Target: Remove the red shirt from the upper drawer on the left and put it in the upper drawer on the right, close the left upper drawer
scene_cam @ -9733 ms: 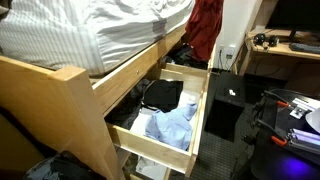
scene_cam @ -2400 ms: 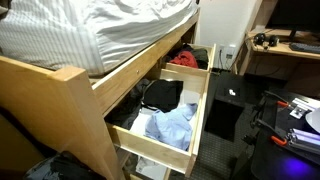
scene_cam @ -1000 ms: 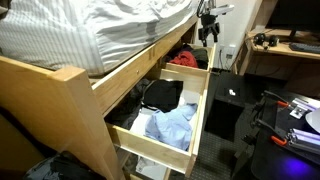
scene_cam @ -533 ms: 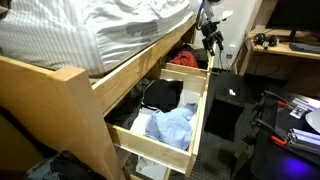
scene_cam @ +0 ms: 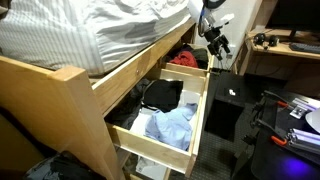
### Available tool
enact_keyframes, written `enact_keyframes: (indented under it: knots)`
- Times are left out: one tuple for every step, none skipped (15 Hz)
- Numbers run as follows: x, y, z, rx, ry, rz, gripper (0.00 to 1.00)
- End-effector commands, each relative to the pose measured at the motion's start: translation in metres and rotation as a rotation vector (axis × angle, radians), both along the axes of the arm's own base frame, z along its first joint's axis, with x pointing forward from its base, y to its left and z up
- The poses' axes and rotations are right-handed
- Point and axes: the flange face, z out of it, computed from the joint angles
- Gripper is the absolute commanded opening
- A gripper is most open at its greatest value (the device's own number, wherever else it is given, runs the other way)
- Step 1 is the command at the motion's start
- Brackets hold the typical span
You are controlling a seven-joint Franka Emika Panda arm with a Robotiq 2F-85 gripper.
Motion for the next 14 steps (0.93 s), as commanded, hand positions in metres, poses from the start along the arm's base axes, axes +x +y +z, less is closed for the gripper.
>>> enact_keyframes:
  knots:
    - [-0.037,-0.009,-0.044,-0.075,0.187,-0.016,1.0]
    - [-0.044,-0.015,-0.053,-0.154,0.185,-0.047,1.0]
    - [-0.05,-0.02,-0.064,-0.209,0.191,-0.066,1.0]
    - [-0.055,-0.024,-0.073,-0.264,0.191,-0.084,1.0]
    - [-0.059,-0.029,-0.083,-0.322,0.193,-0.096,1.0]
    - [-0.064,-0.034,-0.092,-0.38,0.2,-0.108,1.0]
    - [-0.068,-0.039,-0.102,-0.437,0.203,-0.122,1.0]
    - [-0.072,-0.043,-0.112,-0.496,0.205,-0.131,1.0]
    - [-0.076,-0.046,-0.124,-0.553,0.206,-0.141,1.0]
    - [-0.079,-0.049,-0.134,-0.609,0.203,-0.148,1.0]
    - [-0.08,-0.051,-0.142,-0.664,0.191,-0.152,1.0]
    - [-0.079,-0.049,-0.146,-0.718,0.162,-0.157,1.0]
    - [-0.078,-0.054,-0.139,-0.625,0.177,-0.165,1.0]
    - [-0.079,-0.053,-0.146,-0.658,0.169,-0.168,1.0]
